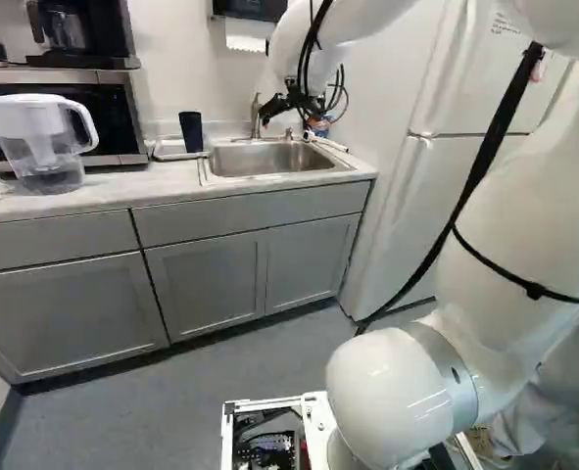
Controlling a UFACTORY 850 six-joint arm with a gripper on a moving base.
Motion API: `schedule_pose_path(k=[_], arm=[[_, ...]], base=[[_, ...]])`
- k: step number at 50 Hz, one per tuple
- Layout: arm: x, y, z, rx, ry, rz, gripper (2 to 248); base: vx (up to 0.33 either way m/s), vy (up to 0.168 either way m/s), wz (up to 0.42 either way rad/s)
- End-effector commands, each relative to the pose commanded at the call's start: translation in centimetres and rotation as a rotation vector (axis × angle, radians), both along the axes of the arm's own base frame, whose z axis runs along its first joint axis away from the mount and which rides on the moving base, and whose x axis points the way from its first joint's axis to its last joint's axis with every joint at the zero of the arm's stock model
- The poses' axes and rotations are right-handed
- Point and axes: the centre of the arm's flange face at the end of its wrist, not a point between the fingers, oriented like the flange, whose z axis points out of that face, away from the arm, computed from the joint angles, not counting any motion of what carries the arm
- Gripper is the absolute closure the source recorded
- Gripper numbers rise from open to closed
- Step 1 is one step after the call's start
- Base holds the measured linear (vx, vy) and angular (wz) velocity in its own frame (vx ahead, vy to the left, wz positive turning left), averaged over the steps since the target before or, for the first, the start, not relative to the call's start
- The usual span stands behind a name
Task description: Rinse the cup and place it in the tray
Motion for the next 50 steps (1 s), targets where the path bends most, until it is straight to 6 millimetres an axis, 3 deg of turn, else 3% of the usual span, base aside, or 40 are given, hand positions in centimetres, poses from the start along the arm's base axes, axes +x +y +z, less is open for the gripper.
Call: schedule_pose_path(k=[27, 50], arm=[[-0.1, -0.1, -0.5, 0.002, -0.004, -0.001, 3], [-0.9, -0.6, -2.7, 0.012, -0.025, -0.005, 3]], base=[[0.000, 0.000, 0.000], [0.000, 0.000, 0.000]])
